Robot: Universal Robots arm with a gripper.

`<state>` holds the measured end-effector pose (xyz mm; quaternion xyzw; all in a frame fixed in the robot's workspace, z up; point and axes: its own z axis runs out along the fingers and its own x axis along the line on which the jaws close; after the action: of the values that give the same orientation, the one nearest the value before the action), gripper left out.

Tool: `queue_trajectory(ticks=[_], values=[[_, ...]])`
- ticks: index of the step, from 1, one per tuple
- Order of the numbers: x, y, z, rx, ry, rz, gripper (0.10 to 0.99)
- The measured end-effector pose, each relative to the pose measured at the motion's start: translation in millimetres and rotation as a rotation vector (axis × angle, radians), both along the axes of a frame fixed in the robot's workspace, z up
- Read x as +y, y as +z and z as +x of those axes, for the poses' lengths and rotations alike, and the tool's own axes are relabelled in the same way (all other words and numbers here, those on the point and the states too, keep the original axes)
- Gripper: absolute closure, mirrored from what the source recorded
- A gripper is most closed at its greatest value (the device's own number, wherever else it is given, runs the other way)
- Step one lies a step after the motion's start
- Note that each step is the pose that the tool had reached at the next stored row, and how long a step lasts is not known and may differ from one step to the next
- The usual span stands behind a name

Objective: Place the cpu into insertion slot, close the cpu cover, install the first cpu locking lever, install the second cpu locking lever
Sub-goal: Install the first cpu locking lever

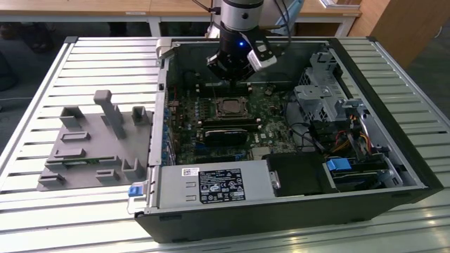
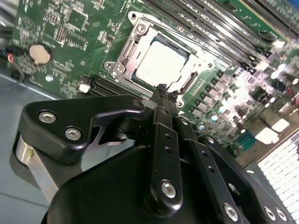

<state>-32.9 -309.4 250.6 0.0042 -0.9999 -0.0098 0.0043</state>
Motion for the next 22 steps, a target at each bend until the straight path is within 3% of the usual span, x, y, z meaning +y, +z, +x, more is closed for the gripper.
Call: queue_trajectory(ticks=[4,12,17,22], values=[[0.0,-0.1,-4.5,-0.0017,0.020,0.000,0.980],[0.0,0.9,-27.8,-0.0199,0.019,0.000,0.980],[0.2,0.9,-31.8,-0.0226,-0.012,0.000,0.980],[0.2,0.9,-46.4,-0.0277,-0.013,-0.001,0.980]])
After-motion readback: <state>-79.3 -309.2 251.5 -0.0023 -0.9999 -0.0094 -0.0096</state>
